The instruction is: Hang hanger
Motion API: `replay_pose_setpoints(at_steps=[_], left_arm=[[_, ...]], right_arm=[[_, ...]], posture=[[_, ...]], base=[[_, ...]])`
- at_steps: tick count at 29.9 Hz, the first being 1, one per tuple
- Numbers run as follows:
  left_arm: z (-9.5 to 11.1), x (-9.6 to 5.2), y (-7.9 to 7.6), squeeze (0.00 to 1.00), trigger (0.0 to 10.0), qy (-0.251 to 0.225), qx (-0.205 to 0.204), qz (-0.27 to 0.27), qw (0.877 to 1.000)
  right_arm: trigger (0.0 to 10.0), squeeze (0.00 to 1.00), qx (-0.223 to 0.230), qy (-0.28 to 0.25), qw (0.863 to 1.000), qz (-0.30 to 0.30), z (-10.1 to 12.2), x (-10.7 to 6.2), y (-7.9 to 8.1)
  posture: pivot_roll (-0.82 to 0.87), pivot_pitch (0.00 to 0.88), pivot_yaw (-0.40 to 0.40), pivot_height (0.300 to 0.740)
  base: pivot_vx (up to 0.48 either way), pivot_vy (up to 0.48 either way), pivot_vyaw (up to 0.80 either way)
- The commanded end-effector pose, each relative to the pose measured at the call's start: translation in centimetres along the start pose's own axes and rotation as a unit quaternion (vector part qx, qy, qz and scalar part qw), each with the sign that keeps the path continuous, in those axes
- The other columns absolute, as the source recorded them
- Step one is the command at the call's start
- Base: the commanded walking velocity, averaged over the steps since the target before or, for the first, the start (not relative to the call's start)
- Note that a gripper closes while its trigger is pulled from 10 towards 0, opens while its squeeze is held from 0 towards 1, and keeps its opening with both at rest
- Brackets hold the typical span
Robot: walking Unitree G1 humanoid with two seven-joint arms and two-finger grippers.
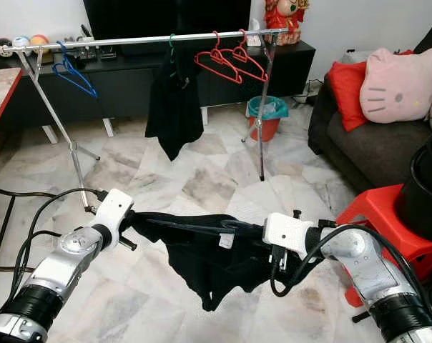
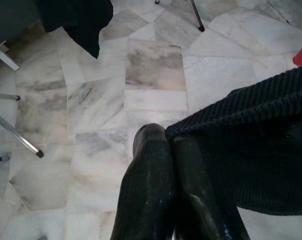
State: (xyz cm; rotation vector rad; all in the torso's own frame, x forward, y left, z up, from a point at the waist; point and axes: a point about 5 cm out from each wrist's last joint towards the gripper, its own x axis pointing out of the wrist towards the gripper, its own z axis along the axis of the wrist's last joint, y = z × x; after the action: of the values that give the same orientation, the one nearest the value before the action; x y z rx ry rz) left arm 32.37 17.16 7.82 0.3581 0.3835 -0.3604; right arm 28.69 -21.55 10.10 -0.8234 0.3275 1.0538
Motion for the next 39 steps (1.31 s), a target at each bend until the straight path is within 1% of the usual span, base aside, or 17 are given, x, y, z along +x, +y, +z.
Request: replay_pose_setpoints(at_steps=[1, 5, 8, 11, 15, 16, 19, 20, 22, 23, 27, 30, 31, 34, 35, 36, 39], left_arm=[[-1.2, -1.5, 4.6, 0.0, 10.0, 0.039, 0.012, 0.095, 0.995], [-0.6, -1.4, 4.5, 0.0, 10.0, 0.028, 0.014, 0.089, 0.996], [-0.4, -1.4, 4.5, 0.0, 10.0, 0.024, 0.013, 0.087, 0.996], [0.0, -1.4, 4.1, 0.0, 10.0, 0.017, 0.008, 0.073, 0.997], [0.3, -1.4, 3.6, 0.0, 10.0, 0.013, 0.011, 0.052, 0.998], [0.6, -1.4, 3.2, 0.0, 10.0, 0.006, 0.013, 0.032, 0.999], [1.0, -1.2, 2.5, 0.0, 10.0, -0.001, 0.016, 0.013, 1.0], [1.3, -1.0, 1.9, 0.0, 10.0, -0.006, 0.011, -0.001, 1.0], [1.4, -1.0, 1.6, 0.0, 10.0, -0.008, 0.01, -0.007, 1.0], [1.7, -0.9, 1.0, 0.0, 10.0, -0.011, 0.011, -0.021, 1.0], [2.5, -0.8, -0.2, 0.0, 10.0, -0.023, 0.014, -0.048, 0.998], [3.1, -0.7, -0.8, 0.0, 10.0, -0.035, 0.014, -0.065, 0.997], [3.1, -0.7, -0.8, 0.0, 10.0, -0.035, 0.014, -0.065, 0.997], [3.8, -0.7, -1.6, 0.0, 10.0, -0.052, 0.002, -0.087, 0.995], [4.3, -0.7, -2.2, 0.0, 10.0, -0.066, -0.002, -0.104, 0.992], [4.7, -0.7, -2.8, 0.0, 10.0, -0.071, -0.001, -0.117, 0.991], [4.7, -0.7, -3.0, 0.0, 10.0, -0.071, 0.0, -0.119, 0.99]], right_arm=[[10.0, 0.0, 0.005, 0.078, 0.997, -0.015, -2.6, -2.0, -0.5], [10.0, 0.0, -0.005, 0.101, 0.995, -0.017, -3.0, -1.6, -0.5], [10.0, 0.0, -0.006, 0.103, 0.995, -0.013, -3.1, -1.5, -0.3], [10.0, 0.0, -0.002, 0.113, 0.993, -0.04, -3.2, -1.0, -0.6], [10.0, 0.0, -0.002, 0.125, 0.991, -0.053, -3.5, -0.8, -0.7], [10.0, 0.0, 0.002, 0.138, 0.988, -0.065, -3.8, -0.6, -0.6], [10.0, 0.0, 0.008, 0.152, 0.984, -0.092, -4.2, -0.3, -0.7], [10.0, 0.0, 0.019, 0.147, 0.982, -0.12, -4.1, 0.1, -1.0], [10.0, 0.0, 0.022, 0.142, 0.981, -0.128, -3.9, 0.3, -1.1], [10.0, 0.0, 0.028, 0.133, 0.98, -0.142, -3.6, 0.7, -1.1], [10.0, 0.0, 0.043, 0.122, 0.975, -0.179, -3.0, 1.7, -1.3], [10.0, 0.0, 0.066, 0.092, 0.974, -0.198, -2.1, 2.5, -1.6], [10.0, 0.0, 0.066, 0.092, 0.974, -0.198, -2.1, 2.5, -1.6], [10.0, 0.0, 0.085, 0.07, 0.975, -0.194, -1.3, 3.6, -1.3], [10.0, 0.0, 0.095, 0.053, 0.975, -0.194, -0.5, 4.5, -1.2], [10.0, 0.0, 0.114, 0.019, 0.976, -0.185, 0.6, 5.4, -1.0], [10.0, 0.0, 0.124, 0.004, 0.976, -0.179, 1.0, 5.6, -0.9]], posture=[[0.05, 0.0, -0.001, 0.74], [0.06, 0.0, -0.001, 0.74], [0.06, 0.0, -0.001, 0.74], [0.06, 0.0, -0.001, 0.74], [0.06, 0.0, -0.002, 0.74], [0.06, 0.0, -0.003, 0.74], [0.06, 0.0, -0.005, 0.74], [0.06, 0.0, -0.002, 0.74], [0.06, 0.0, -0.001, 0.74], [0.05, 0.0, -0.001, 0.74], [0.05, 0.0, -0.002, 0.74], [0.06, 0.0, -0.002, 0.74], [0.06, 0.0, -0.002, 0.74], [0.06, 0.0, -0.005, 0.74], [0.06, 0.0, -0.006, 0.74], [0.06, 0.0, -0.007, 0.74], [0.06, 0.0, -0.007, 0.74]], base=[[0.0, 0.0, 0.0], [0.0, 0.0, 0.0], [0.0, 0.0, 0.0], [0.0, 0.0, 0.0], [0.0, 0.0, 0.0], [0.0, 0.0, 0.0], [0.0, 0.0, 0.0], [0.0, 0.0, 0.0], [0.0, 0.0, 0.0], [0.0, 0.0, 0.0], [0.0, 0.0, 0.0], [0.0, 0.0, 0.0], [0.0, 0.0, 0.0], [0.0, 0.0, 0.0], [0.0, 0.0, 0.0], [0.0, 0.0, 0.0], [0.0, 0.0, 0.0]])
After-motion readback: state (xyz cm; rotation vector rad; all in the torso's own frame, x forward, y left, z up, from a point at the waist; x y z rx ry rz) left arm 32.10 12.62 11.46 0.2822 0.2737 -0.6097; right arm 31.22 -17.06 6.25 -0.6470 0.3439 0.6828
